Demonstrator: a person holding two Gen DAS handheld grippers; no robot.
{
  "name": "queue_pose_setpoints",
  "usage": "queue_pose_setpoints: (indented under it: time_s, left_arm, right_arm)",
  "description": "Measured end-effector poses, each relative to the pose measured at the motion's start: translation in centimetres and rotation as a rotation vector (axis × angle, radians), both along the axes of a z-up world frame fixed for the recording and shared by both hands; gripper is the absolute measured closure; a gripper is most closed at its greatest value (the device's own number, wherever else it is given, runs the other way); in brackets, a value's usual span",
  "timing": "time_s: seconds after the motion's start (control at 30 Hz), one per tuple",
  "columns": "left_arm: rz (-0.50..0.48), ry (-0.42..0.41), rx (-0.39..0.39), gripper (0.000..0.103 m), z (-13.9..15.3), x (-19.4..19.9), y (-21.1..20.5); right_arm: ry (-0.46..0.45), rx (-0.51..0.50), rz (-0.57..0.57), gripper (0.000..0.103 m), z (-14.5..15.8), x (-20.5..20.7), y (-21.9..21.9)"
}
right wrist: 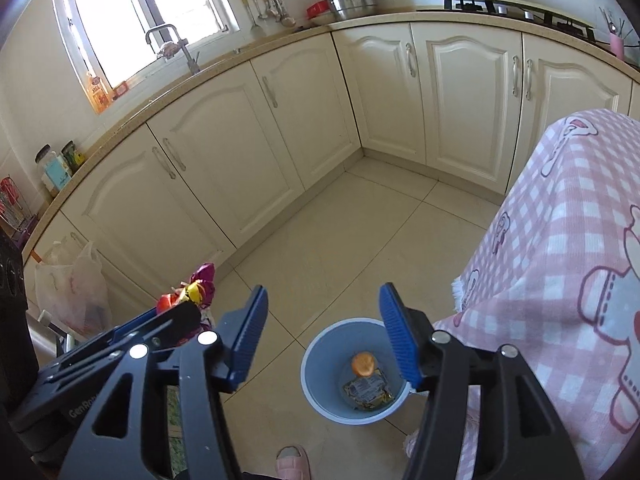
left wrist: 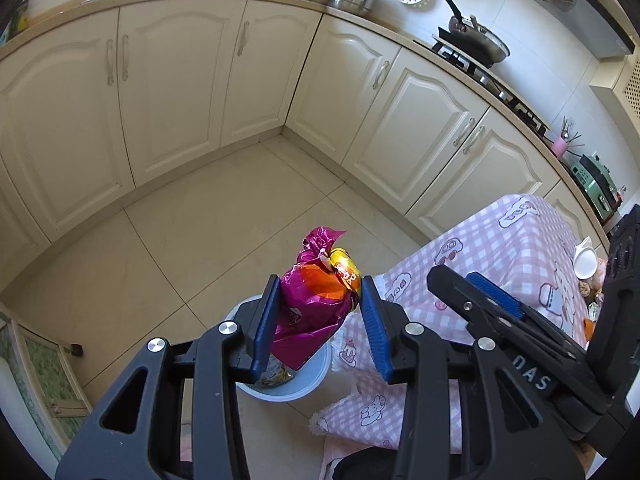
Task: Collect trash
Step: 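Carry the wrapper and orange slice over the bucket and open both tools, then grasp the green snack wrapper with the left tool while the right tool grasps orange peel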
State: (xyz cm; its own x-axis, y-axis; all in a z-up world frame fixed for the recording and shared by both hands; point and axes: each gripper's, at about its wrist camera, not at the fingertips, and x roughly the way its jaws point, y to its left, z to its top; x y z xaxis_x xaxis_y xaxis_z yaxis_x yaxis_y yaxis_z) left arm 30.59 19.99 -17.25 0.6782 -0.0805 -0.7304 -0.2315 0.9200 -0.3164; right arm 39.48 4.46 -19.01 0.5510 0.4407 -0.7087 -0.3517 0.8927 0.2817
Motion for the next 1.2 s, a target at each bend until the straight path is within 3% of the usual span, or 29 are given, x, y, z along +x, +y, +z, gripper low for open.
queue_pose_setpoints:
  time_s: [0.53, 0.63, 0.7, 1.2]
  left_arm:
    - [-0.055, -0.016, 0.024, 0.065, 0.9, 1.7, -2.8]
    - [-0.036, -0.033, 0.030, 0.058, 1.6, 1.8, -3.0]
    - [-0.028, -0.044, 0.024, 0.043, 2.1, 1.7, -3.1]
    - [-0.090, -0.097, 0.057, 0.042, 6.1, -0.8, -7.4]
  right_arm:
    - [-0.121, -0.034, -0.087, 0.042, 2.6, -1.1, -4.1]
    - [-0.139, -0.021, -0.101, 0.042, 3.3, -1.2, -4.9]
    - [-0.145, -0.015, -0.108, 0.042, 3.7, -1.4, -5.4]
    - [-0.190, 0.015, -0.175, 0.042, 7.3, -4.0, -11.2]
